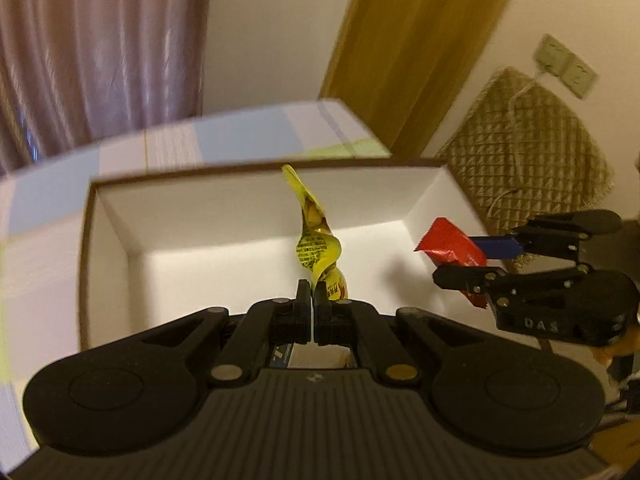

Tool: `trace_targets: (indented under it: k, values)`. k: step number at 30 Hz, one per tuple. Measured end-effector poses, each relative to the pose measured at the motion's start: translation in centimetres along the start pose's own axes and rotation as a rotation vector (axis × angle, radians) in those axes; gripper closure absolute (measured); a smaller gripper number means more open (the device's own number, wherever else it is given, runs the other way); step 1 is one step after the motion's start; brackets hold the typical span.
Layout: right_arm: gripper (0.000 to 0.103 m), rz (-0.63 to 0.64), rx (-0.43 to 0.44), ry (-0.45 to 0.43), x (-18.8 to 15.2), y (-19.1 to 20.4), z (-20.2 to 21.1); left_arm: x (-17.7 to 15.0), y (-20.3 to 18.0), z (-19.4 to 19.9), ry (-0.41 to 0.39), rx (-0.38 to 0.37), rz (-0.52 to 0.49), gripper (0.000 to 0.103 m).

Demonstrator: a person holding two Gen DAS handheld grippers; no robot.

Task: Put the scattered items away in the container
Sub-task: 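Carry both packets over the box and open the left gripper to drop the yellow bag, then open the right gripper to drop the red candy packet into the box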

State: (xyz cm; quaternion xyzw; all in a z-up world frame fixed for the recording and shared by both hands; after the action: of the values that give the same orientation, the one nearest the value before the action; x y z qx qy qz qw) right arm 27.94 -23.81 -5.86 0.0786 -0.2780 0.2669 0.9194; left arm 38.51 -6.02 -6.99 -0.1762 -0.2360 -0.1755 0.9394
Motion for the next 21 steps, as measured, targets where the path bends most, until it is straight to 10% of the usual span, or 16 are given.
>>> trace_targets:
  k: [6,21]
  values:
    - [0.067,0.039,-0.028,0.039,0.4,0.0,-1.9,-0.5,2.1,-2.6,0.036,-0.003,0.120,0.103]
    - [0.066,0.061,-0.049,0.068,0.9,-1.0,-3.5,0.2,2.4,-2.8,0.021,0.191,-0.026,0.088]
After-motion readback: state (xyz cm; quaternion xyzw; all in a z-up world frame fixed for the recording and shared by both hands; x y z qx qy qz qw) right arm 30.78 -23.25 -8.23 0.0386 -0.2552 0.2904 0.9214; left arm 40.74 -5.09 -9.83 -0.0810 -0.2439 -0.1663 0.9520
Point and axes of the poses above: each gripper's, at about its wrist camera, not at the fingertips, and z roughly against the way its jaws point, y to its left, x to its top, the point moved 3 cm from there along -z, roughly the way its jaws point, and after that the axes turned 3 degrees about y, right-handed, at the moved point
